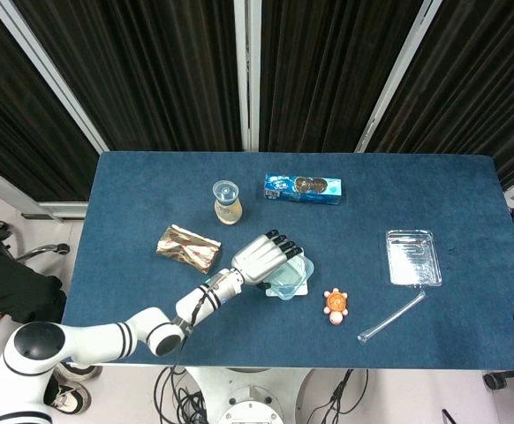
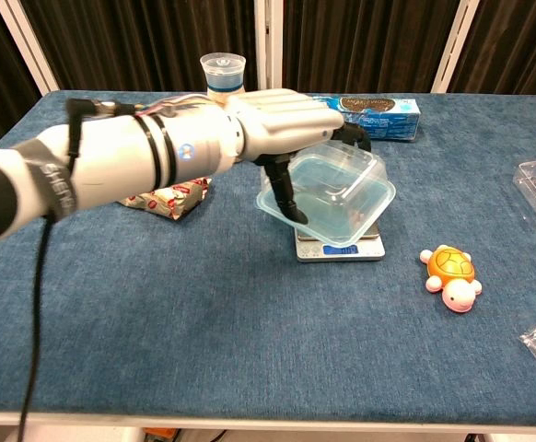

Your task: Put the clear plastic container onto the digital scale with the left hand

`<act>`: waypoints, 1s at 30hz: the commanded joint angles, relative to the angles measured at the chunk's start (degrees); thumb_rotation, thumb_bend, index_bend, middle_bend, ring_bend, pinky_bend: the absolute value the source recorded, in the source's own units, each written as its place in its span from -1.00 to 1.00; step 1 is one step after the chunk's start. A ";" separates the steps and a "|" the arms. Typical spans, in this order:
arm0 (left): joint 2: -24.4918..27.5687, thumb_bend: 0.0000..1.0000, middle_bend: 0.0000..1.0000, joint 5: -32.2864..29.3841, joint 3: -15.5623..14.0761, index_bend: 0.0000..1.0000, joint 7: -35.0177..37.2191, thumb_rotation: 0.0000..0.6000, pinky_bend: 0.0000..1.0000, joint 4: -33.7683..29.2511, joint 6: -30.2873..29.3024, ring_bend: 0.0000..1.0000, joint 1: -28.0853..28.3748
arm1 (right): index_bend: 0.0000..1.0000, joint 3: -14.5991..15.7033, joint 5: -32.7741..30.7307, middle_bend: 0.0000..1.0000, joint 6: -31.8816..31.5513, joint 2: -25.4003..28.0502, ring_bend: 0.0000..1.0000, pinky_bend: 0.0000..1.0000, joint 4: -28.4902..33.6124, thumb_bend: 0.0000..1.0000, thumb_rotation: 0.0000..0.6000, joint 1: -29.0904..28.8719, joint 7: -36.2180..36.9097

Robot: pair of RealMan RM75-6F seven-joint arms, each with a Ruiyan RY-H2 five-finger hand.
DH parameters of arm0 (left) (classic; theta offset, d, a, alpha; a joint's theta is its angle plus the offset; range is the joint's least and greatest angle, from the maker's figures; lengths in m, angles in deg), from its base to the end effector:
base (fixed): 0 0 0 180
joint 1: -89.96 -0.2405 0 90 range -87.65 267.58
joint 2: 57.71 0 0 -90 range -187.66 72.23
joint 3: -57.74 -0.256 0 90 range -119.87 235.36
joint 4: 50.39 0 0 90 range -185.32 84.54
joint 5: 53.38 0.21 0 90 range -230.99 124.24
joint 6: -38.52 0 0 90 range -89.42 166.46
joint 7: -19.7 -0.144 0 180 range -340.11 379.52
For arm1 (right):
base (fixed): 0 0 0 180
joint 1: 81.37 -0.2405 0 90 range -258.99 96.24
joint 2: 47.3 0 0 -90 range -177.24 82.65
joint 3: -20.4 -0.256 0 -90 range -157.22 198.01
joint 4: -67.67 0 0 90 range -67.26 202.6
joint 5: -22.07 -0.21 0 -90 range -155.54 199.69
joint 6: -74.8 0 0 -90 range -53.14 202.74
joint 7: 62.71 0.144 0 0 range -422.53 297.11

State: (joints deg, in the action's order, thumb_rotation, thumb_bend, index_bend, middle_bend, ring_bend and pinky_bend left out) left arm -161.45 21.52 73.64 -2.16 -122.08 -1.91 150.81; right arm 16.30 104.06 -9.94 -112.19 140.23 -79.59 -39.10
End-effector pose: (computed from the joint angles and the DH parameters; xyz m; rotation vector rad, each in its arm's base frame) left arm -0.0030 0.3498 -0.1020 -2.3087 -0.5520 -1.0413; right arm -0.3976 -0.1441 0.2079 1.1685 -1.0092 0.8779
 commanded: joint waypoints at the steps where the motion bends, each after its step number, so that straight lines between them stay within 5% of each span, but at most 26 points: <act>1: -1.86 -0.47 -0.19 -1.65 0.64 -0.29 -0.21 1.00 -0.48 2.53 0.77 -0.53 1.73 | -1.00 0.00 -0.03 -1.00 0.29 -0.15 -1.00 -1.00 -0.49 -0.56 1.00 -0.02 0.45; 4: -2.93 -0.47 -0.23 -2.63 0.59 -0.38 -0.47 1.00 -0.49 4.51 1.13 -0.56 2.77 | -1.00 -0.08 -0.19 -1.00 0.51 -0.26 -1.00 -1.00 -1.14 -0.56 1.00 0.03 1.19; 8: -3.34 -0.49 -0.49 -3.23 -0.17 -0.89 -0.08 1.00 -0.50 5.87 2.07 -0.66 3.63 | -1.00 -0.26 -0.46 -1.00 0.67 -0.27 -1.00 -1.00 -1.90 -0.56 1.00 0.14 2.05; 10: -3.26 -0.51 -0.63 -2.83 -0.56 -1.00 0.85 1.00 -0.51 5.85 1.97 -0.72 3.81 | -1.00 -0.37 -0.58 -1.00 0.78 -0.33 -1.00 -1.00 -2.27 -0.56 1.00 0.16 2.42; 17: -2.22 -0.56 -0.99 -2.85 -1.35 -1.00 2.01 1.00 -0.84 5.09 2.42 -1.00 4.59 | -1.00 -0.42 -0.57 -1.00 1.37 -0.62 -1.00 -1.00 -2.82 -0.56 1.00 -0.01 2.77; 25: -0.42 -0.58 -1.00 -4.52 -2.15 -1.00 0.89 1.00 -0.97 2.42 1.88 -1.00 4.52 | -1.00 -0.50 -0.47 -1.00 1.23 -0.51 -1.00 -1.00 -2.58 -0.56 1.00 0.09 2.46; 30: 4.78 -0.58 -1.00 -7.58 -3.71 -1.00 -4.74 1.00 -0.98 -5.08 0.40 -1.00 3.08 | -1.00 -0.54 -0.25 -1.00 1.19 -0.43 -1.00 -1.00 -2.21 -0.56 1.00 -0.01 2.02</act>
State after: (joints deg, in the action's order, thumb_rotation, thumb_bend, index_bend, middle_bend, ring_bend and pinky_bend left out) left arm -159.33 15.74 70.85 -4.01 -123.65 -0.62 154.76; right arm 15.76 103.79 -8.75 -112.63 138.02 -79.60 -37.07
